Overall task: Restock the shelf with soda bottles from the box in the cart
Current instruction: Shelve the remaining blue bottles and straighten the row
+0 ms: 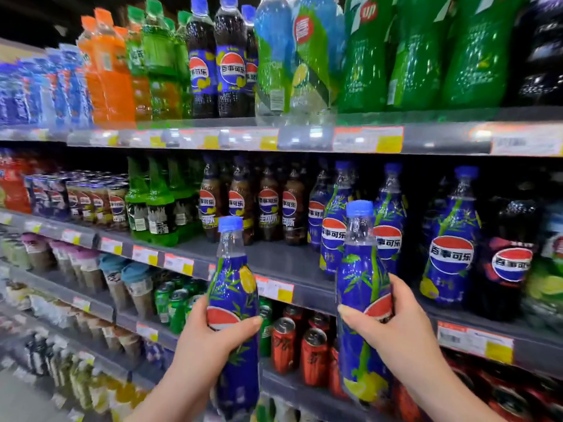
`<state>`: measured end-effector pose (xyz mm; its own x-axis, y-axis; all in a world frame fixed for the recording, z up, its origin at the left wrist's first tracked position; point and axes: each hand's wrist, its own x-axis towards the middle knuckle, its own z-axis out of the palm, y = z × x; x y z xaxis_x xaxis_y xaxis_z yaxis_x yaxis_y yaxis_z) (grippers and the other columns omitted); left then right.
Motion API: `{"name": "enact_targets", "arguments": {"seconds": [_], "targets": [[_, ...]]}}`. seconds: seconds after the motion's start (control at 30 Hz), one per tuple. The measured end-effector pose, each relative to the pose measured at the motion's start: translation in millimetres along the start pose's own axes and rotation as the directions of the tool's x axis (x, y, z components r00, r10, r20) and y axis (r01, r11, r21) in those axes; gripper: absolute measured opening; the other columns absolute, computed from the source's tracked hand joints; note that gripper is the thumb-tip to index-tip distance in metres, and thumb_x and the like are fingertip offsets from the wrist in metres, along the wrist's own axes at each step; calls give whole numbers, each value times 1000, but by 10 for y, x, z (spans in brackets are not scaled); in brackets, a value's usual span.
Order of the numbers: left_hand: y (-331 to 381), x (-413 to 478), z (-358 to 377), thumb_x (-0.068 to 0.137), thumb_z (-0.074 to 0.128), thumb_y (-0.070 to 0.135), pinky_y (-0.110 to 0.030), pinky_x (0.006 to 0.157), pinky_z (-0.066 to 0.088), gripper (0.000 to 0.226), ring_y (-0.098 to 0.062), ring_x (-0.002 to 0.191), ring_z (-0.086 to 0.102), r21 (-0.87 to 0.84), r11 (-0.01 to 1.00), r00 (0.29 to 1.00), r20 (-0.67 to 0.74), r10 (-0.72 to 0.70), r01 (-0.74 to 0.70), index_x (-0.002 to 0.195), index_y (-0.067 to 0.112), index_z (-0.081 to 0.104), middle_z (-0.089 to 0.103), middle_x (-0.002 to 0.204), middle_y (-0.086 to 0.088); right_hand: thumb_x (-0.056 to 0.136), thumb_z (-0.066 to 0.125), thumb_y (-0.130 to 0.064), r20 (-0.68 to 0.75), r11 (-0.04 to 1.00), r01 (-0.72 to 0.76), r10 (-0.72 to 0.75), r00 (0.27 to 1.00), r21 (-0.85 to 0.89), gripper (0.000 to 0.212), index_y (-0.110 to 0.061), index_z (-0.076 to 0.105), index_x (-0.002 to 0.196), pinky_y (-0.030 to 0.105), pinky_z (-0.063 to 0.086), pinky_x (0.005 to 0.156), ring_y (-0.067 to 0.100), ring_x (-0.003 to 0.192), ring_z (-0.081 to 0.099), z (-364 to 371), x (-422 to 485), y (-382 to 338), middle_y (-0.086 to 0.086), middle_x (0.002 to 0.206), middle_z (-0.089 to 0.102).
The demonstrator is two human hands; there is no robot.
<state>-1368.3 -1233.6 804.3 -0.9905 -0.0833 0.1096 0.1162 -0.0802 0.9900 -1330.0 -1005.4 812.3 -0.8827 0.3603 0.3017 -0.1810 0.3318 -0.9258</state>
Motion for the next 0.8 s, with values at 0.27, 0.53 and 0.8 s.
{"name": "enact_targets", "arguments": {"seconds": [0.27,0.53,0.8], "targets": [[98,1135,-160,35,82,30,-36,67,54,63,-24,70,65,-29,998,973,222,63,-58,91,19,57,70,81,-9,58,83,-30,-174,995,26,-43,984,-101,53,-23,56,103,20,47,68,-6,66,61,856,575,-279,-10,77,68],[151,1954,-467,43,85,27,-34,64,52,53,-24,72,64,-52,996,926,369,85,-70,88,22,56,68,82,-7,62,84,-27,-345,989,17,-67,936,-145,66,-16,49,116,26,50,78,10,80,62,1588,1225,-505,-3,89,68],[146,2331,-473,33,82,31,-46,75,56,62,-28,78,68,-124,992,895,442,63,-8,87,25,55,70,86,-9,62,83,-33,-489,969,-65,-61,870,-238,78,-15,41,126,37,48,93,23,102,60,1703,1739,-519,7,113,62]]}}
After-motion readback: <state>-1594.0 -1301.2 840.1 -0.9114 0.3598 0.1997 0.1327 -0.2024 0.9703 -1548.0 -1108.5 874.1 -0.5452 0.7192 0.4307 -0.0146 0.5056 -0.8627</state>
